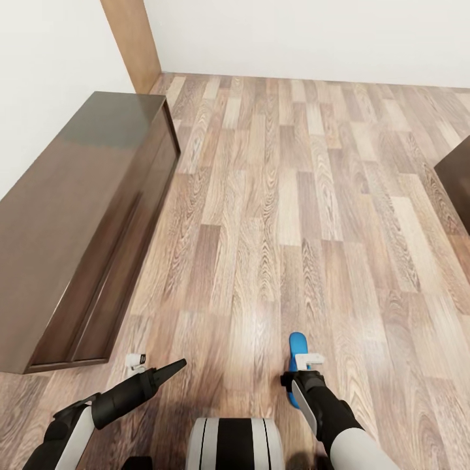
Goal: In the bedroom, move the book from the bed onto either nightstand, and place the two sandals side by side next to the bed.
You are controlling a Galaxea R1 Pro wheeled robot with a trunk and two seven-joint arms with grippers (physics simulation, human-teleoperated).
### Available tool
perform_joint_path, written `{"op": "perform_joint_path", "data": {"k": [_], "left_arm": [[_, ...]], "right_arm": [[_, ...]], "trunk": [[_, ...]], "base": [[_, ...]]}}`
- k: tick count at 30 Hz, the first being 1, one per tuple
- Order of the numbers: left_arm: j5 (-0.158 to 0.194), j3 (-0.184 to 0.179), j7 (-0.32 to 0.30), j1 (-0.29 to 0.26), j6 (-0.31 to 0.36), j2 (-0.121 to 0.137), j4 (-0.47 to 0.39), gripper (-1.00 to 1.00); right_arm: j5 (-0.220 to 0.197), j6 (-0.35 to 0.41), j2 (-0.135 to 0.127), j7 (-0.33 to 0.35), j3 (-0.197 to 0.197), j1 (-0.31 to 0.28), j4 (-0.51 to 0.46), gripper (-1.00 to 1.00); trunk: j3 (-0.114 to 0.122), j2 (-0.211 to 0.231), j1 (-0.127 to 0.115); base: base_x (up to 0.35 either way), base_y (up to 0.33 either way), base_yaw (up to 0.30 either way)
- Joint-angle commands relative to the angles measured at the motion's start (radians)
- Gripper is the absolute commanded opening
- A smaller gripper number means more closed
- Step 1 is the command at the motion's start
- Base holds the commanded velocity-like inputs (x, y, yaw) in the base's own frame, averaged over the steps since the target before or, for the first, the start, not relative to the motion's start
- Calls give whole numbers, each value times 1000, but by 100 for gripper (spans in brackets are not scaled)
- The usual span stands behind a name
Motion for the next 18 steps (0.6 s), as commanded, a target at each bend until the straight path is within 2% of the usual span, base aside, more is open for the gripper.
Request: {"op": "perform_joint_path", "data": {"k": [1,11,18], "left_arm": [[4,0,-1,0,9,0,0,100],[4,0,-1,0,8,0,0,100],[4,-1,-1,0,8,0,0,100]], "right_arm": [[0,7,0,-5,4,0,-1,100],[0,6,0,-5,4,0,-1,100],[0,6,0,-5,4,0,-1,100]], "trunk": [[-5,0,0],[-5,0,0],[-5,0,0]], "base": [[0,0,0],[7,0,0],[150,0,0]]}}
